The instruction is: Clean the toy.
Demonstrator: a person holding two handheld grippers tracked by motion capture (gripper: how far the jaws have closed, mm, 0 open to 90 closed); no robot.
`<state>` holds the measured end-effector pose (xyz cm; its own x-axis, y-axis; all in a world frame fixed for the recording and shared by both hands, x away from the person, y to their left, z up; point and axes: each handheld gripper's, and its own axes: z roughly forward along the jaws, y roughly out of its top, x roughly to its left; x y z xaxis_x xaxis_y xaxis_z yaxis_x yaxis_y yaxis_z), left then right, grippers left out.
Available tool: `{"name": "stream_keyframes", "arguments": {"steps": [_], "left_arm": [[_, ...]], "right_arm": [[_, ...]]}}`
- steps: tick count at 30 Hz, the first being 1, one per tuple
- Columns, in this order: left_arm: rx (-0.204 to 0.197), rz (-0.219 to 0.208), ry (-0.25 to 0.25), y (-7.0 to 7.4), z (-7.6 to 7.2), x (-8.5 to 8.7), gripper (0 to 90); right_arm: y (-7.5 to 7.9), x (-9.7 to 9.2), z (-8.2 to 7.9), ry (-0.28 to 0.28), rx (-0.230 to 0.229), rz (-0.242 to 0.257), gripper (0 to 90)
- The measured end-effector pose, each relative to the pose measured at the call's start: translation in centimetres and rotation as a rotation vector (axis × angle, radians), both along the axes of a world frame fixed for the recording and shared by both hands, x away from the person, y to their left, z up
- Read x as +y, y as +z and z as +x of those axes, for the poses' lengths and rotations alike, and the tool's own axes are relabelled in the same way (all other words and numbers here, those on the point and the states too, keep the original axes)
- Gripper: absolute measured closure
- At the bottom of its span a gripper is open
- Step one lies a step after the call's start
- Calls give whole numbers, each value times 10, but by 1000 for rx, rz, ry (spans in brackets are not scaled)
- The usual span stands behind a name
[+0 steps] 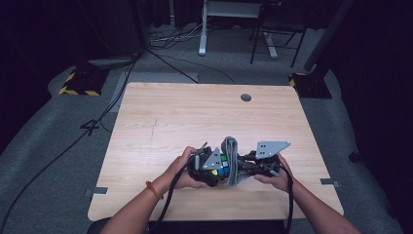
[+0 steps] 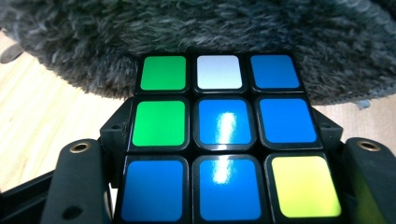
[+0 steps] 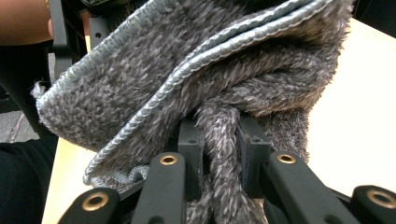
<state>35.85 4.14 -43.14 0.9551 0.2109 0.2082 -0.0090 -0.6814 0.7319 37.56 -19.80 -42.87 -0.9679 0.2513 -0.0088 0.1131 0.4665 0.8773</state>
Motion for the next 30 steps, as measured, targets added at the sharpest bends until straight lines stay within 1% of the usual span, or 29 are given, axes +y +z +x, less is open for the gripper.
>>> {"name": "stream_keyframes", "arguments": {"steps": [2,3,4,6,8,9,12,14,15,16,17,19,20,21,22,23,25,26,28,30], "left_arm": [[-1,4,8,0,0,-1,327],[-2,13,11,0,1,-1,328],[3,18,13,-1,2,-2,328],[6,29,18,-4,2,-3,328],[9,28,22,-4,3,-4,329],[15,20,28,-4,3,-4,330],[31,-24,18,-2,5,-2,332],[31,-55,11,1,4,1,332],[34,-61,2,3,4,2,332],[37,-73,6,4,4,3,332],[35,-75,4,4,4,3,332],[40,-88,4,5,4,5,332],[46,-96,3,5,5,6,332],[53,-94,4,5,6,7,332],[51,-94,2,4,6,7,332],[47,-81,6,2,7,6,332],[35,-43,12,-1,7,4,331],[38,-36,9,-3,6,3,330],[49,-32,4,-4,8,4,328],[59,-33,8,-4,9,5,328]], "right_arm": [[1,-1,0,-4,1,8,753],[2,-1,0,-2,-4,8,753],[5,-2,0,1,-8,19,753],[6,-3,-1,6,-2,34,753],[5,-2,-2,2,-13,19,752],[4,-2,0,0,-11,15,752],[2,-3,4,-15,5,7,751],[-3,-3,7,-23,18,-21,751],[-6,-1,8,-25,25,-52,751],[-9,0,9,-20,30,-63,751],[-12,2,10,-14,41,-81,750],[-14,4,10,-7,42,-104,750],[-14,5,10,-4,50,-104,750],[-15,5,11,0,59,-109,750],[-16,5,11,3,63,-115,750],[-16,6,10,3,58,-113,750],[-15,7,7,11,44,-112,751],[-14,7,6,11,36,-112,751],[-12,8,3,12,23,-115,752],[-9,7,1,10,16,-101,751]]}}
